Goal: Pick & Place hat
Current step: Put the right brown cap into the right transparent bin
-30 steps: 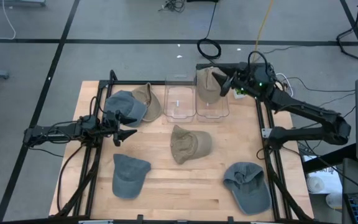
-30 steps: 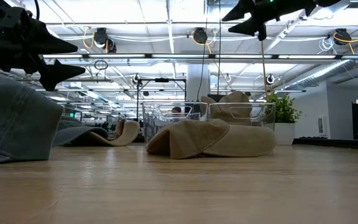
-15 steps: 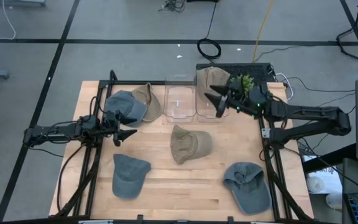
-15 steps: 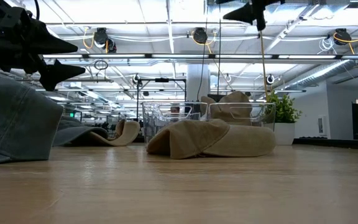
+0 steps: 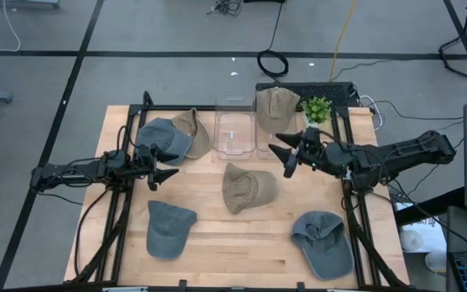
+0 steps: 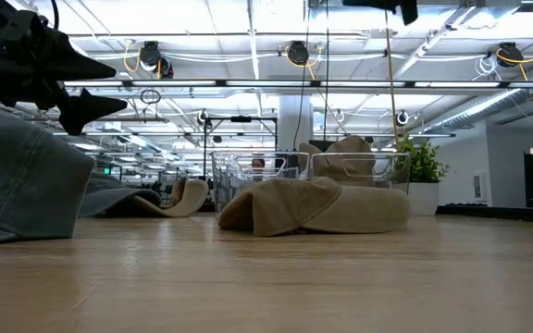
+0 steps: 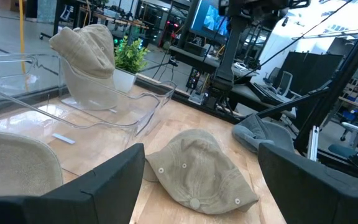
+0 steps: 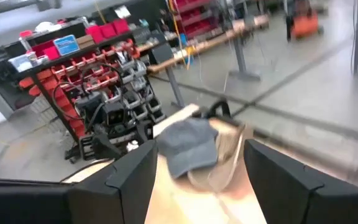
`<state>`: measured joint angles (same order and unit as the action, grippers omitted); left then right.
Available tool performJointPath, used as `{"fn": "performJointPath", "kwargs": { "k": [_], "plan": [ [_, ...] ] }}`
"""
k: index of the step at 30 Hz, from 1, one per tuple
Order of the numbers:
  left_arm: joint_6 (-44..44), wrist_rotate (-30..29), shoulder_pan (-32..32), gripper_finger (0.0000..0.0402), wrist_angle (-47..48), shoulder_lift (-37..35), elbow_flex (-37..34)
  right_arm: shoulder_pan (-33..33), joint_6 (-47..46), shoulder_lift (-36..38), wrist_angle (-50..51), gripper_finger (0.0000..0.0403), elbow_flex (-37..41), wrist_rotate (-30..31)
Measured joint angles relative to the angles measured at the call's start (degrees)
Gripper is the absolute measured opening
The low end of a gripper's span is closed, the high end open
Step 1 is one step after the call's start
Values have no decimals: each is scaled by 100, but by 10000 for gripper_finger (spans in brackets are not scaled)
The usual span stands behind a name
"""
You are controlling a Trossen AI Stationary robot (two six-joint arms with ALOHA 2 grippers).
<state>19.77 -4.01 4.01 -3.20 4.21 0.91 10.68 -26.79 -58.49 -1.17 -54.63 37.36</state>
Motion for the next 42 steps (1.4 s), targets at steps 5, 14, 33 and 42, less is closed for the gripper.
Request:
{"fn": "performJointPath", "kwargs": {
  "k": [5, 14, 33, 42],
  "plan": [
    [0, 0, 0, 324, 0, 0, 0, 79, -872, 92, 124, 231, 396, -10],
    [0, 1, 2, 324, 0, 1, 2, 196, -2622, 414, -141, 231, 1574, -147],
    [0, -7, 2, 324, 0, 0, 0, 776, -4377, 427, -724, 231, 2990, -179],
    [0, -9, 0, 324, 0, 2, 0, 771, -5038, 427, -722, 223, 3538, -465]
  ]
}}
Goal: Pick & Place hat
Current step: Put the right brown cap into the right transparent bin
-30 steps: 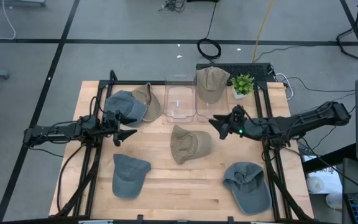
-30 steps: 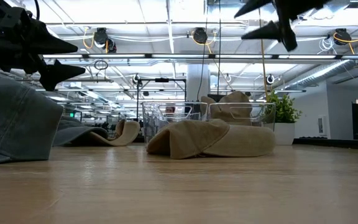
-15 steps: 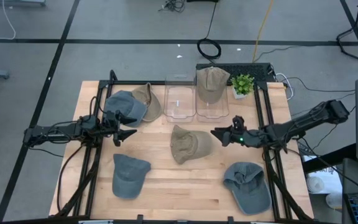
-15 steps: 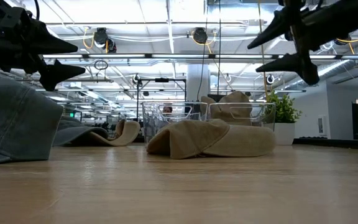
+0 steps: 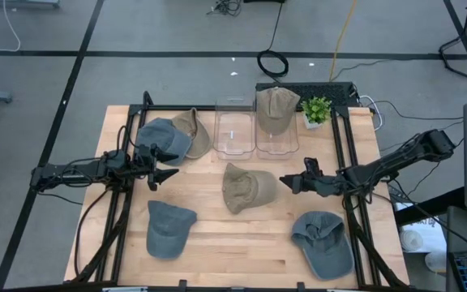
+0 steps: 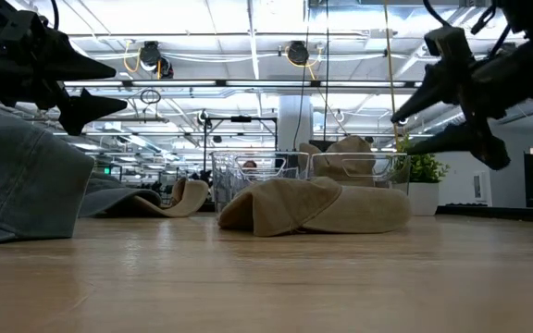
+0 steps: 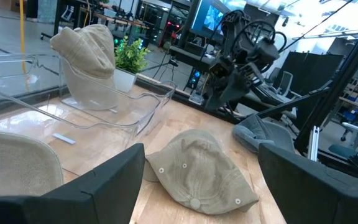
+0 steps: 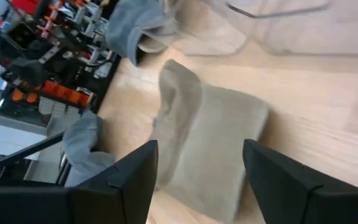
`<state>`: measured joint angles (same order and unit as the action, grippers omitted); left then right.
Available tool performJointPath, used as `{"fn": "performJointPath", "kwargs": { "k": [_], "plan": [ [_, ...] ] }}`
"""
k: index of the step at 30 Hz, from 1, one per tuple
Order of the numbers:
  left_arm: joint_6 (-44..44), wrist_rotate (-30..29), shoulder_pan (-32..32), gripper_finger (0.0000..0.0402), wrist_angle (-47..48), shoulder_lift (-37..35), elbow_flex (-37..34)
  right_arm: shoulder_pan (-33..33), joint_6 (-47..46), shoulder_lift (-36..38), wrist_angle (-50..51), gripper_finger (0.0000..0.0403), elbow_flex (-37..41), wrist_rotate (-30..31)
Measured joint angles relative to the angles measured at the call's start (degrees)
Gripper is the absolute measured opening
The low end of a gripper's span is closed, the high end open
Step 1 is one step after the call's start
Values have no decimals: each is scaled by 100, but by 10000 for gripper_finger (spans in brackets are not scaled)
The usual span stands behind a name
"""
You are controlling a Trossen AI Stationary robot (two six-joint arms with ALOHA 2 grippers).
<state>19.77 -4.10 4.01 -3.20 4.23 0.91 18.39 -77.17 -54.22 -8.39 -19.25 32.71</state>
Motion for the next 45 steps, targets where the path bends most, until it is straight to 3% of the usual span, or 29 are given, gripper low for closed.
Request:
{"fn": "performJointPath", "kwargs": {
  "k": [15, 20, 34, 39, 42, 45],
  "plan": [
    [0, -2, 2, 324, 0, -1, 0, -182, -911, -672, -226, 222, 330, -336],
    [0, -2, 2, 324, 0, 0, -1, -388, -869, -1126, -703, 222, 330, -839],
    [0, -2, 0, 324, 0, 0, 2, -682, -99, -2436, -1802, 222, -305, -1385],
    [0, -4, 2, 324, -1, 0, 2, -866, -19, -2768, -2094, 220, -406, -1968],
    [0, -4, 0, 324, -2, 0, 2, -902, -17, -2935, -2269, 201, -406, -2189],
    [0, -4, 2, 324, 0, 0, 0, -892, -14, -3075, -2462, 154, -406, -2252]
  ]
}}
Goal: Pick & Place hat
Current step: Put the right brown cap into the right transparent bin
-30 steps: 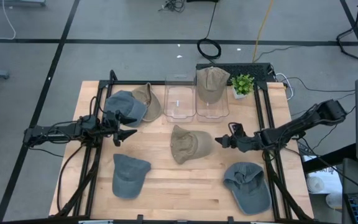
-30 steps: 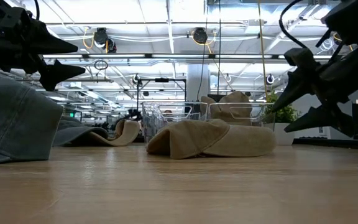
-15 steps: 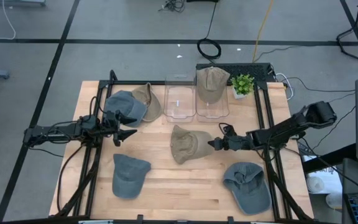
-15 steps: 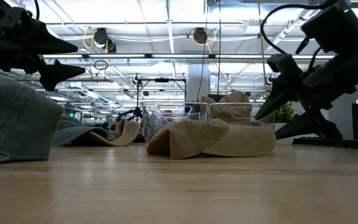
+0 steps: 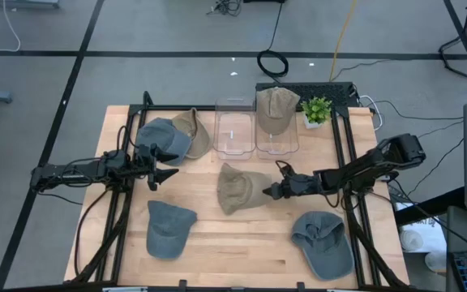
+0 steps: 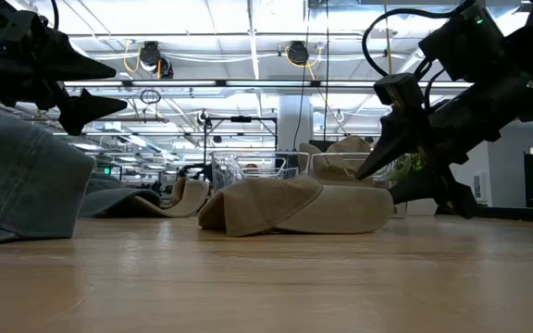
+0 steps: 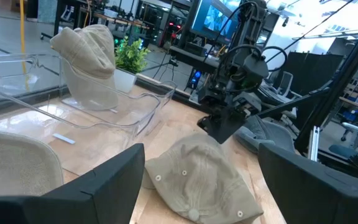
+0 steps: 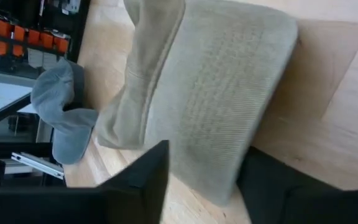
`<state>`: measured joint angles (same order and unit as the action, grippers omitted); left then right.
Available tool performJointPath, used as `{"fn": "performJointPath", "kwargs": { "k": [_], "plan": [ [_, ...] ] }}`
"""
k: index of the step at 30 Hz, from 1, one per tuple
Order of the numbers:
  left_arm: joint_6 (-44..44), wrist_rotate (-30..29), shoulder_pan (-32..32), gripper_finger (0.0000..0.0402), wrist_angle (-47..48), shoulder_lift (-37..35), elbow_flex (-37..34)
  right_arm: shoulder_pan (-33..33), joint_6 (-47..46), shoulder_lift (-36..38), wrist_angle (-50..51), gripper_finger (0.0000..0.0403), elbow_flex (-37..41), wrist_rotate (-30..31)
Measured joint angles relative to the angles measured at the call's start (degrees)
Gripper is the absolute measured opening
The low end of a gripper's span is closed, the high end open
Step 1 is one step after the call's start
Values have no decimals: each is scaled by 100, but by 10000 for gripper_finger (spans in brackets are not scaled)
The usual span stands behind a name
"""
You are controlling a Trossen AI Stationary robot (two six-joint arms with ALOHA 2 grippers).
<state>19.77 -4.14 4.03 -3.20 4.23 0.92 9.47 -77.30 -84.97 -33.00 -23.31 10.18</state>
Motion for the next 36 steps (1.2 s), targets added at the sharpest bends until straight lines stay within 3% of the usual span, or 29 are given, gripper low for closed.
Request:
{"fn": "performJointPath", "kwargs": {
  "k": [6, 18, 36],
  "plan": [
    [2, 0, -2, 324, 0, -2, -1, -1, 20, -80, -265, 18, -10, -2],
    [0, 0, -2, 324, 0, 0, -1, 1, 368, 125, -790, 2, 2, -281],
    [0, 0, 0, 324, 0, -1, 1, 0, 2310, 2295, -871, 0, 5, -90]
  ]
}}
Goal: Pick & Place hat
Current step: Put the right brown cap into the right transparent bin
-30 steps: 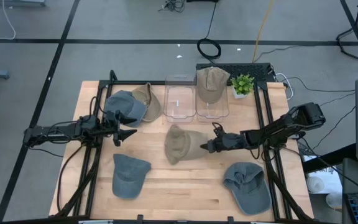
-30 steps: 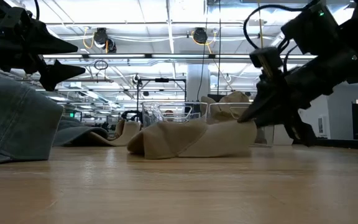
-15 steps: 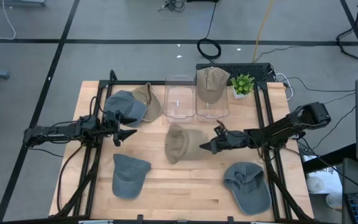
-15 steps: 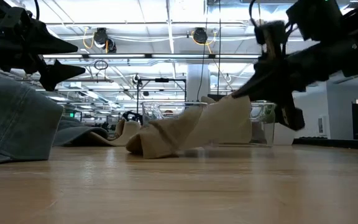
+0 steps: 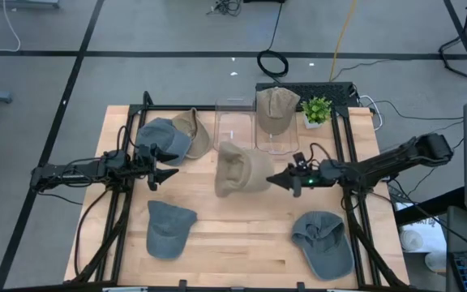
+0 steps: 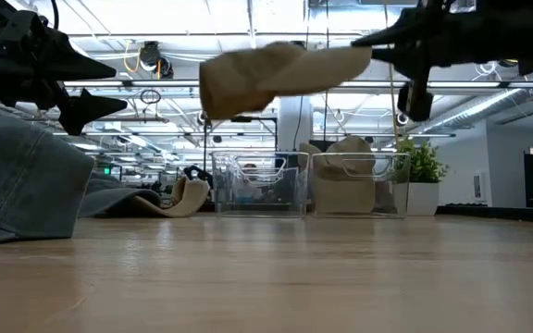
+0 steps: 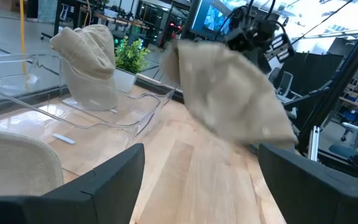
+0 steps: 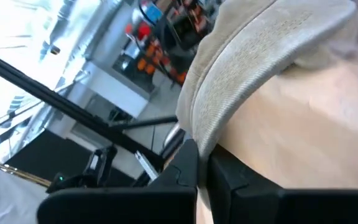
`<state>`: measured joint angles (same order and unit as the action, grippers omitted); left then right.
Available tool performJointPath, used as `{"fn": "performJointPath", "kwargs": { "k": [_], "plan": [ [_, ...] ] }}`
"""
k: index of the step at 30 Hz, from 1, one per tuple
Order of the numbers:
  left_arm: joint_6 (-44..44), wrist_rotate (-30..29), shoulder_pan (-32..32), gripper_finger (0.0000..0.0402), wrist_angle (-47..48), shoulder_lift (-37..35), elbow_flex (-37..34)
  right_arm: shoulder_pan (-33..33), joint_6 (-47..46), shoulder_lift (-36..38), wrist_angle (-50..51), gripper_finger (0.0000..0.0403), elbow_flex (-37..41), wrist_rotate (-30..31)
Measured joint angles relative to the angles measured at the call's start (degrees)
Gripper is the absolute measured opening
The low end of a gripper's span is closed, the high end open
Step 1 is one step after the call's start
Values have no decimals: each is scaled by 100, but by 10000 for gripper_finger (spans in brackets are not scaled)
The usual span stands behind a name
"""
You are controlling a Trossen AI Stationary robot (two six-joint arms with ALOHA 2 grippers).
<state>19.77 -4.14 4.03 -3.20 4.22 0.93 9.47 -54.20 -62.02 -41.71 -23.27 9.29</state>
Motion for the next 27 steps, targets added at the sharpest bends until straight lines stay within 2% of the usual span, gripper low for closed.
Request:
{"fn": "performJointPath", "kwargs": {
  "k": [8, 18, 27],
  "plan": [
    [0, 2, 0, 324, 0, 0, -1, -2, 635, 547, -60, 0, 0, 448],
    [0, 1, -1, 324, 0, 1, -1, -2, 2246, 723, -1032, 0, 0, 434],
    [51, 2, -2, 324, -9, 0, -1, 0, 2750, 726, -1088, 0, 0, 337]
  ]
}}
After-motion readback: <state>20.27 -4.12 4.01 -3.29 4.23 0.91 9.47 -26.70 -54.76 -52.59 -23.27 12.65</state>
